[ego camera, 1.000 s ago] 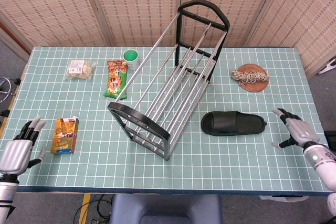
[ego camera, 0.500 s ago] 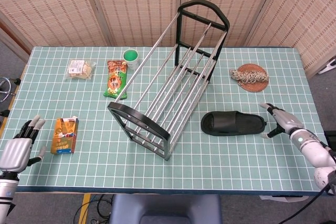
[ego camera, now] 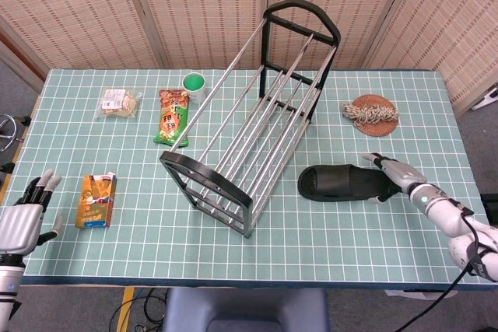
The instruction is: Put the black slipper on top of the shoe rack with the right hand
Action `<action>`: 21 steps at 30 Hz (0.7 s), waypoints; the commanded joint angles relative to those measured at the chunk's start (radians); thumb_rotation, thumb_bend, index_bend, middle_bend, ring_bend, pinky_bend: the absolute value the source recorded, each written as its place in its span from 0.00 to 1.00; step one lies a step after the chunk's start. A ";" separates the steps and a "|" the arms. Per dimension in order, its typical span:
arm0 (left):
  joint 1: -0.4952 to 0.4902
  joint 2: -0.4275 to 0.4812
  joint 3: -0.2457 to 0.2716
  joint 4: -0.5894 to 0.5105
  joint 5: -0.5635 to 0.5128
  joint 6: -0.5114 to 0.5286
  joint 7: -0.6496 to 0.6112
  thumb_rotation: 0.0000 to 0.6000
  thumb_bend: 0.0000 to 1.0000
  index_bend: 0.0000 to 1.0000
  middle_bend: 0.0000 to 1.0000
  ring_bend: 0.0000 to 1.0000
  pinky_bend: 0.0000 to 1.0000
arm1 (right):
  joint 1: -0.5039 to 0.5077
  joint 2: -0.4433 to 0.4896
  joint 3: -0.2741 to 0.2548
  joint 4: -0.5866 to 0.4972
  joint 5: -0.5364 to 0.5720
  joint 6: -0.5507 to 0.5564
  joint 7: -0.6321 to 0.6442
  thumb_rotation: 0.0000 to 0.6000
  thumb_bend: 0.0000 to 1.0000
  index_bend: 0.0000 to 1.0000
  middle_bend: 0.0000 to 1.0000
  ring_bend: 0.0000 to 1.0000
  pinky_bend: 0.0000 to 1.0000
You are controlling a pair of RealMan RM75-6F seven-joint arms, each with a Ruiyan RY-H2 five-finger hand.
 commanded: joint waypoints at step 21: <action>-0.001 -0.019 -0.004 0.005 -0.011 0.005 0.033 1.00 0.44 0.00 0.00 0.00 0.33 | 0.091 -0.044 -0.113 0.085 -0.110 -0.019 0.050 1.00 0.13 0.00 0.00 0.00 0.00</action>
